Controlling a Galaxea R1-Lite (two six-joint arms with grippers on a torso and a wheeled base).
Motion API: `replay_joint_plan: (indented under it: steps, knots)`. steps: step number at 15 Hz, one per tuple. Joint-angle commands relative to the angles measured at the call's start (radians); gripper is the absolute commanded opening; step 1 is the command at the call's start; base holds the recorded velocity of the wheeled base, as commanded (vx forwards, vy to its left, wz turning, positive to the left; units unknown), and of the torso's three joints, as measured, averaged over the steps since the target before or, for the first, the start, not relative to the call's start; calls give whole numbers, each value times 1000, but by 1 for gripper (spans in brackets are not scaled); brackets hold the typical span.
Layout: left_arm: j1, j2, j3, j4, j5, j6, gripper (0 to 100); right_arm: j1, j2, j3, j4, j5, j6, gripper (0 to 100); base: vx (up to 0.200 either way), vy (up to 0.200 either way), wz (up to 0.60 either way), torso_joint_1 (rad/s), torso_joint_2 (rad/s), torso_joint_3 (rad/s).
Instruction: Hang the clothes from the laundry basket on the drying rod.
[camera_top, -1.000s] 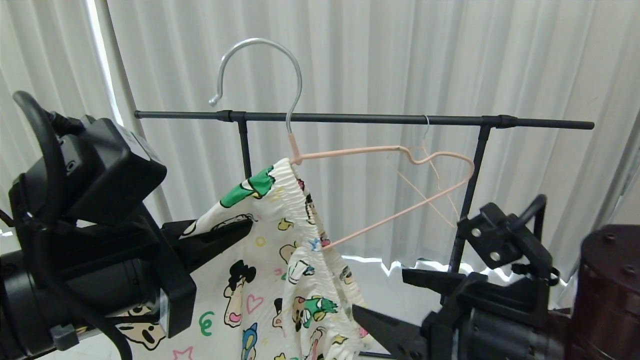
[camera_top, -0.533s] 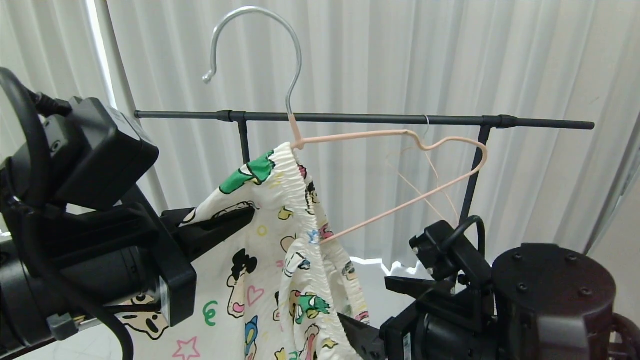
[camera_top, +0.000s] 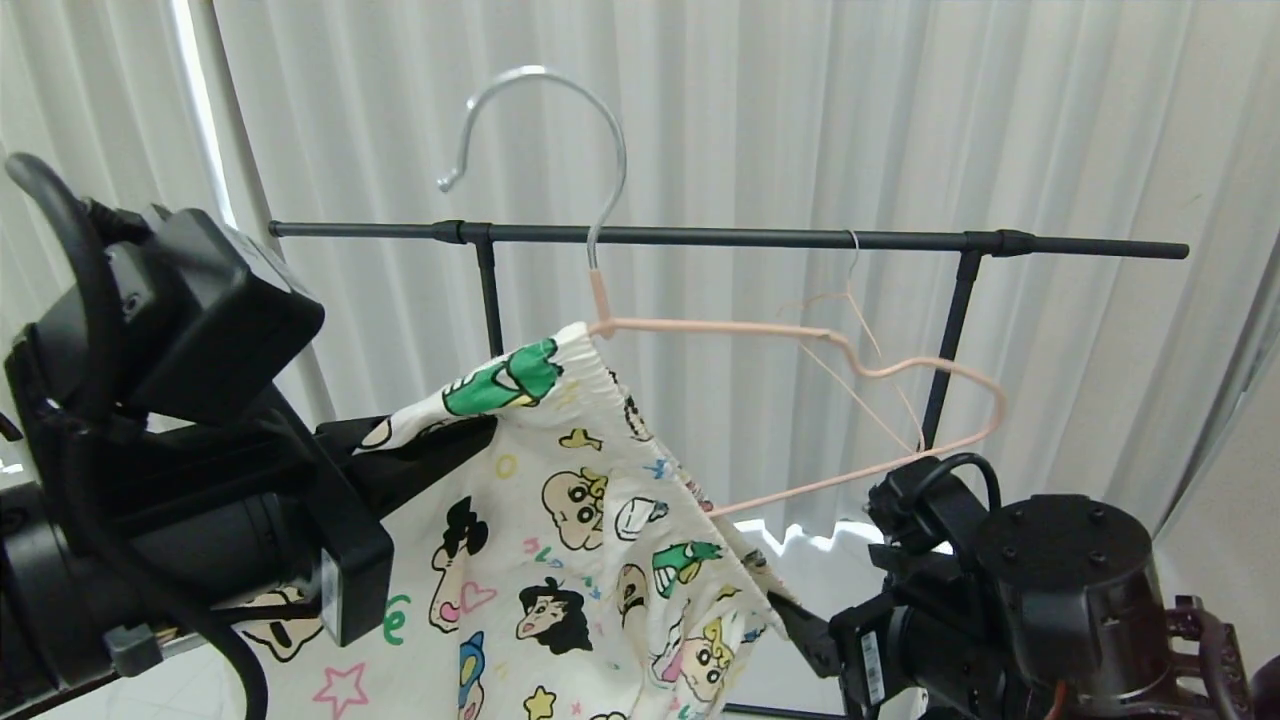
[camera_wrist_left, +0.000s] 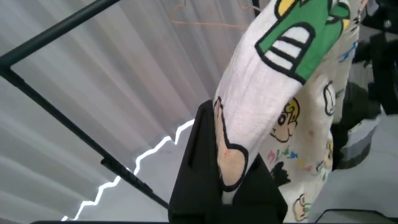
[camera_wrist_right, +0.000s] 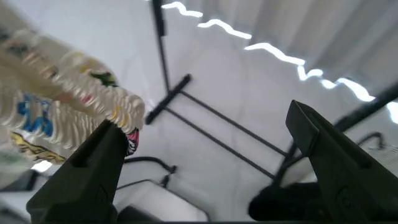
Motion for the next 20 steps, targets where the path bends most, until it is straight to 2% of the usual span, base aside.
replay_joint_plan:
  steps: [1,2,7,11,13,17,18,20]
  knots:
    - [41,0,37,-1,43,41,0,-102,-11,6,-1,-10,-35,100,0,0,0,0,0,0]
    - [63,-3,56,-3,53,78,0,-140,-22,8,-1,-10,-48,100,0,0,0,0,0,0]
    - [66,0,143,-1,59,87,0,-231,-57,8,-2,-10,-89,100,0,0,0,0,0,0]
    - [67,5,194,2,159,88,0,-251,-83,19,-1,-9,-98,100,0,0,0,0,0,0]
    - [67,7,215,2,202,88,0,-258,-100,17,-1,-1,-129,100,0,0,0,0,0,0]
    - [64,94,205,2,388,81,0,-231,-154,14,1,80,-253,100,0,0,0,0,0,0]
    - [60,118,194,2,421,78,0,-206,-154,13,1,82,-281,100,0,0,0,0,0,0]
    - [35,158,177,0,471,75,0,-100,-151,-4,1,82,-292,100,0,0,0,0,0,0]
